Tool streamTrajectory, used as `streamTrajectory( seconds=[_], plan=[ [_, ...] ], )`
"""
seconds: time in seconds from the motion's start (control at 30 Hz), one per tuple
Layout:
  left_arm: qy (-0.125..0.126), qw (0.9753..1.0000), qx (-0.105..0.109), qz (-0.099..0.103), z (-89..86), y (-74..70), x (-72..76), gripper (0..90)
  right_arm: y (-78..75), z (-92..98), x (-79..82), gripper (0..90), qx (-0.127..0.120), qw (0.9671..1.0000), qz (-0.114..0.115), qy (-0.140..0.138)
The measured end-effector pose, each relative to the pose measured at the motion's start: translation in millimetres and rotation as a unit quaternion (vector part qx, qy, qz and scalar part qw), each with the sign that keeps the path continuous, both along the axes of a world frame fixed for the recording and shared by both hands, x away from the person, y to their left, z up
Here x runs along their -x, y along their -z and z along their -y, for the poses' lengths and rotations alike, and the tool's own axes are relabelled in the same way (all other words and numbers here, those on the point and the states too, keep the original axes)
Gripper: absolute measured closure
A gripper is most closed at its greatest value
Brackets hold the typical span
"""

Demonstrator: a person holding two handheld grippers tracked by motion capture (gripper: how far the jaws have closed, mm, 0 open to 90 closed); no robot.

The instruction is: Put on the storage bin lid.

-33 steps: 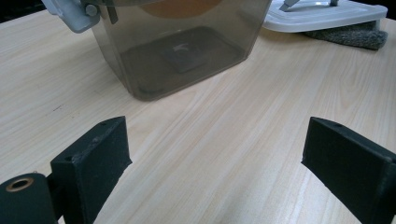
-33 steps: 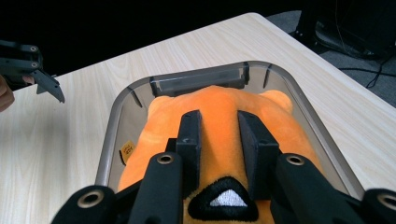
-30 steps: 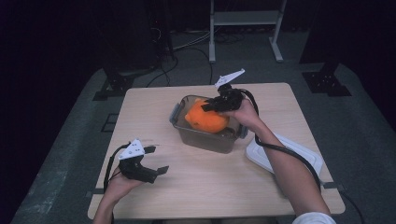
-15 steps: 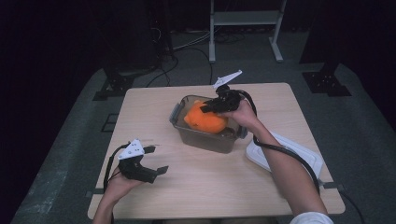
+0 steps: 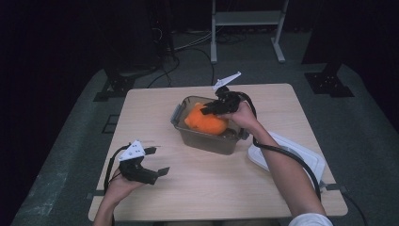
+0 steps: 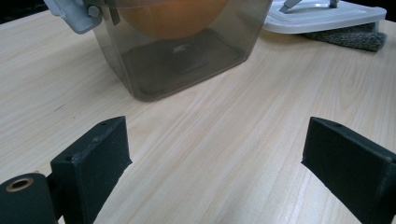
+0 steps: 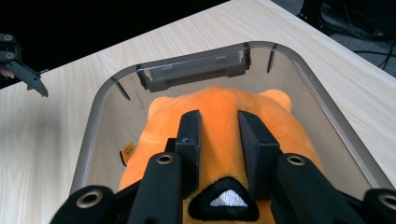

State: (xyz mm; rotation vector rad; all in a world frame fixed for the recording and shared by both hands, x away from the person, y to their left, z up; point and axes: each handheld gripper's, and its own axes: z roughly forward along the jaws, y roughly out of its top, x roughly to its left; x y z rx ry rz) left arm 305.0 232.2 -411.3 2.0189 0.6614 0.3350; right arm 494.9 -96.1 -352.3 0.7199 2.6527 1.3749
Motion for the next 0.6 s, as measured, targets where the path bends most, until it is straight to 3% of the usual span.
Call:
streamTrajectory(
  seconds=[0.6],
  plan=[
    [-0.001, 1.0000, 0.004, 0.001, -1.1, -1.0, -0.3, 6.5, 6.4, -9.9, -5.7, 69.5, 0.019, 0.9997, -0.015, 0.000]
  ],
)
